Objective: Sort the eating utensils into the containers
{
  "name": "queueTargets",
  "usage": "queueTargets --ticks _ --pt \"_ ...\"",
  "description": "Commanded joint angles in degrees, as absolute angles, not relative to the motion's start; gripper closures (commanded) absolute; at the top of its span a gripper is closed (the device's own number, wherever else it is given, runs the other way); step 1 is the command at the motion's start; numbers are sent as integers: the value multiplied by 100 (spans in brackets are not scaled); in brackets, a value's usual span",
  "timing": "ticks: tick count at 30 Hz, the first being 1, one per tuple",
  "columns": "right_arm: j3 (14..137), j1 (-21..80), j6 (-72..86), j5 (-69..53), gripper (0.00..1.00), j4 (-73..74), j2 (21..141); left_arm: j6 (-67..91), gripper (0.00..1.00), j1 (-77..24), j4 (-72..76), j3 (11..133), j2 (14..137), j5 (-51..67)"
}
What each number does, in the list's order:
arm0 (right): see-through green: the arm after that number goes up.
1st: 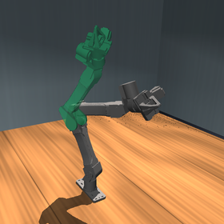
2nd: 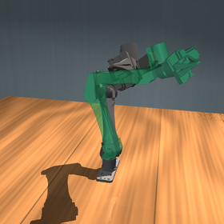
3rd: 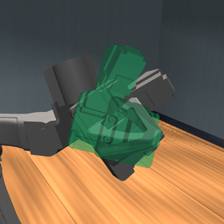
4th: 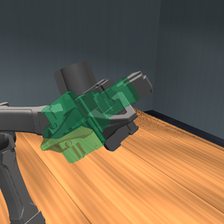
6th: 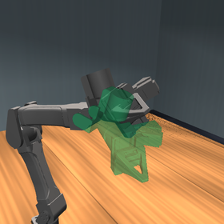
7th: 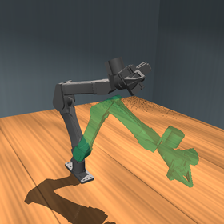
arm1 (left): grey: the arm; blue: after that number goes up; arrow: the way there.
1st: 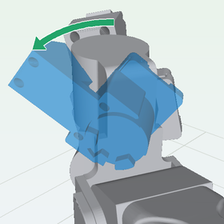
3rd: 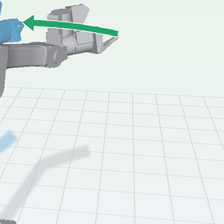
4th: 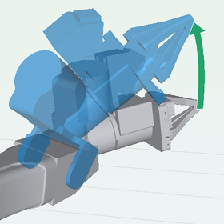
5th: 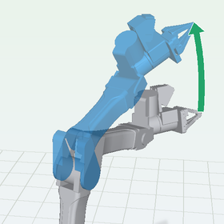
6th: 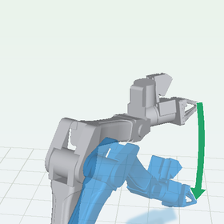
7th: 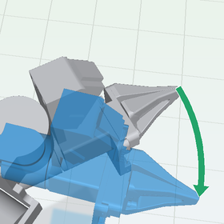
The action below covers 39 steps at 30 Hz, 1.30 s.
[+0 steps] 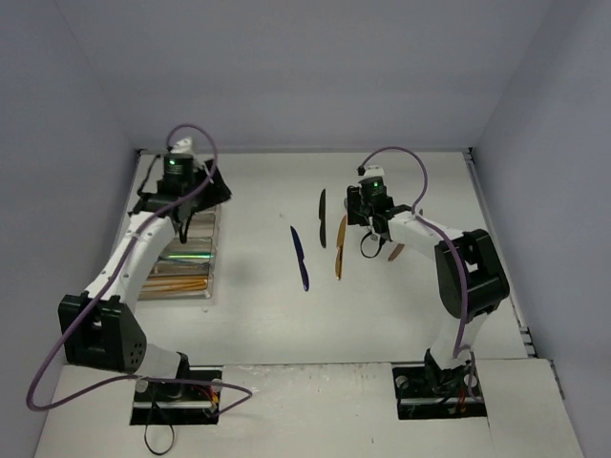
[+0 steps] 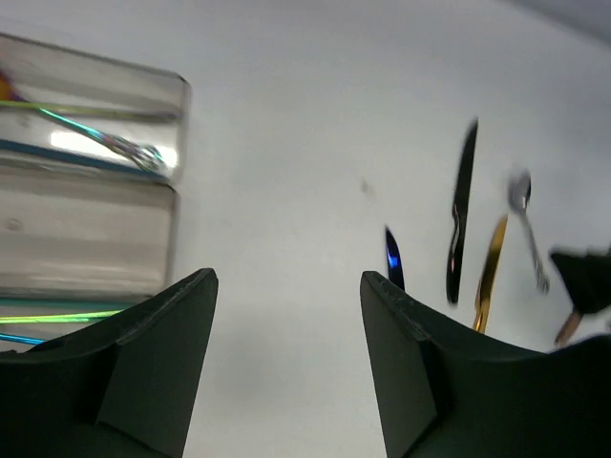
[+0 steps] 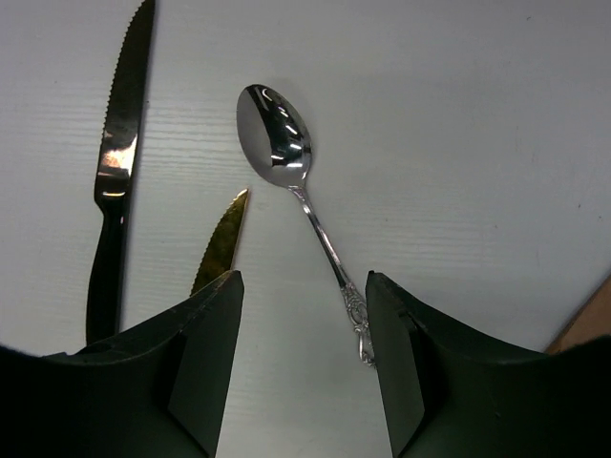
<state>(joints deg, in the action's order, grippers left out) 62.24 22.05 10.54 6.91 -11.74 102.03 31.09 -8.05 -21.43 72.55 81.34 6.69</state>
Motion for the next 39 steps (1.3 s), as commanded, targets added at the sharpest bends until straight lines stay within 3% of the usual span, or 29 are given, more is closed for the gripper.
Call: queueTargets --ticks 1,9,18,20,26,39 --pt "6751 2085 692 557 49 -1341 10450 2577 41 -1571 -2215 6635 7544 684" --pt "7049 2021 510 88 52 -1274 11136 2408 40 -2311 -2188 6064 6733 800" --pt "7066 2021 519 53 57 -1266 11453 2285 30 -2338 -2153 5783 6214 782" --pt "7038 2013 527 53 64 -1266 11469 2296 30 -2338 -2153 5783 6224 784" --pt "6892 2021 545 88 99 -1267 11350 2407 29 -2338 -2129 5847 6327 934" --pt "6094 2596 729 -182 100 -1272 9329 2859 28 -2691 -1666 6428 6976 1364"
